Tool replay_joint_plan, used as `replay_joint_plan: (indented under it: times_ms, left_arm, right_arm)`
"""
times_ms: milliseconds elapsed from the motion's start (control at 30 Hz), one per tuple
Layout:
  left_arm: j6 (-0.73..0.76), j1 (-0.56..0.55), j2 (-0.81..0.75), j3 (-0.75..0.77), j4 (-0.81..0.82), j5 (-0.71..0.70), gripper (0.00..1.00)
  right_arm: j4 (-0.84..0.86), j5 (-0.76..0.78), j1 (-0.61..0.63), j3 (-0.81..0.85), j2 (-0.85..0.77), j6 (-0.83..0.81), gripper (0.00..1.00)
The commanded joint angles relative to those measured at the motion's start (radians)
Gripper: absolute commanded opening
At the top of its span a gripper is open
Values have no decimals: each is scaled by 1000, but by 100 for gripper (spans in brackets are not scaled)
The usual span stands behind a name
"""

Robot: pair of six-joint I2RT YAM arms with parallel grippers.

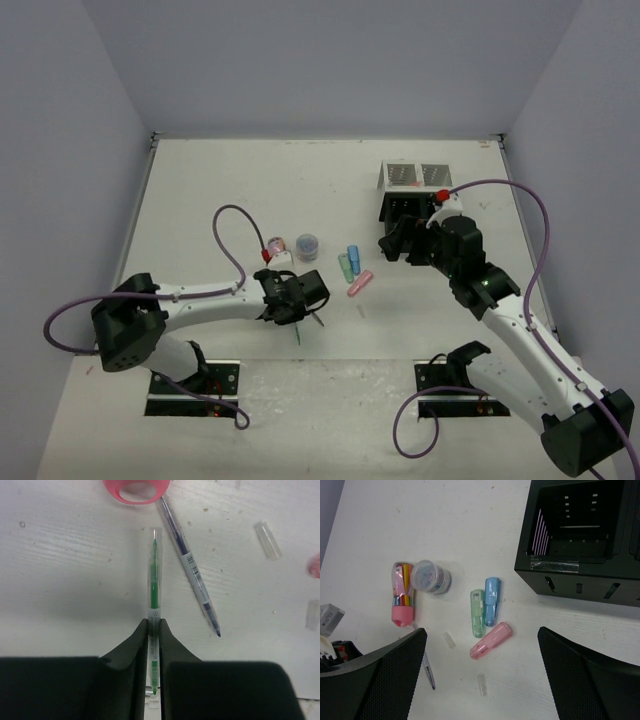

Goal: Sort the stationery into containers
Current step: Pick up the pen from the center of the board, then close the pen cap on the pen.

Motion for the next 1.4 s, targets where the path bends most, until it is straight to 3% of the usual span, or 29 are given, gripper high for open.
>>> replay_joint_plan:
  times_ms: [0,133,267,400,567,667,1067,1367]
  left_arm:
    - [58,3,-128,-19,17,-49,0]
    - [126,2,-225,-27,39,-68,0]
    - [296,2,-445,-19,80,-144,0]
    - [475,3,-595,39,103,-240,0]
    - [598,3,-723,144,43,-387,0]
    - [690,3,-779,143,35,-392,0]
    - [638,3,-929,58,-46,-430,0]
    - [643,3,-932,59,-59,-438,0]
  right_arm:
    - [43,-23,3,-9,10,-14,93]
    - [33,-29,2,2,50,-11,89]
    - [-48,-95,17,75,148,-36,80]
    - [-208,-18,118,149,243,-16,74]
    - [-282,75,252,131,318,67,71]
    - [-312,98,304,123,372,89,63]
    - [-330,138,422,181,648,113,46]
    - [-289,123,435,199,707,103,41]
